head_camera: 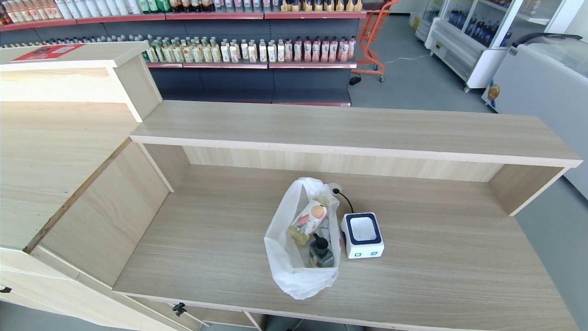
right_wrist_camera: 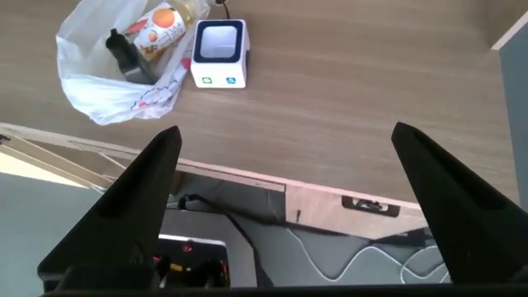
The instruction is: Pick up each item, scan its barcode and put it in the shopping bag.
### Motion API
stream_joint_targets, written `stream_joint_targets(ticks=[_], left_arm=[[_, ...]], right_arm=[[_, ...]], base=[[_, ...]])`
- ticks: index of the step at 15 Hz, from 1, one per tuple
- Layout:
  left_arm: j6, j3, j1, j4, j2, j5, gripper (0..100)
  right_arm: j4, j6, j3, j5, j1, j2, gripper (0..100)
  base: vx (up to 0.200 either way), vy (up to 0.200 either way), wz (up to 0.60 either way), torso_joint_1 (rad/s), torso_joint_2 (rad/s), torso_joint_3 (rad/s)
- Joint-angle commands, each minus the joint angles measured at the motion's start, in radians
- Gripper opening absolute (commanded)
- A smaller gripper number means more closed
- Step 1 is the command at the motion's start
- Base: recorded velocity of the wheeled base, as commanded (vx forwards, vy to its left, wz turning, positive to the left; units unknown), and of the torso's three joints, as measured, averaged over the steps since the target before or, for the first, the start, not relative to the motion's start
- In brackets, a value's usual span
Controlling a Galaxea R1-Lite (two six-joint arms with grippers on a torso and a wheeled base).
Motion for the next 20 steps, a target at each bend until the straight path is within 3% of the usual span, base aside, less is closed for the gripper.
stream_joint_targets(ticks=[1, 5, 6, 14, 20], left_arm=[[0.000, 0.000, 0.000, 0.000, 0.000, 0.000, 100], [0.000, 0.000, 0.000, 0.000, 0.000, 0.000, 100], [0.000, 0.000, 0.000, 0.002, 0.000, 0.000, 100], [0.002, 0.000, 0.000, 0.000, 0.000, 0.000, 100], [0.003, 0.000, 0.000, 0.000, 0.000, 0.000, 100]], right_arm=[[0.047, -0.016, 0.045, 0.015, -0.064, -0.228, 100], [0.046, -0.014, 0.045, 0.015, -0.064, -0.228, 100], [0.047, -0.018, 0.045, 0.015, -0.064, -0.228, 0], [0.049, -0.001, 0.045, 0.015, -0.064, -0.228, 0], [0.049, -0.001, 0.045, 0.015, -0.066, -0.228, 0]], base=[[0.000, 0.000, 0.00, 0.000, 0.00, 0.000], [0.000, 0.000, 0.00, 0.000, 0.00, 0.000], [0.000, 0.000, 0.00, 0.000, 0.00, 0.000], [0.000, 0.000, 0.00, 0.000, 0.00, 0.000], [0.000, -0.200, 0.00, 0.005, 0.00, -0.002]])
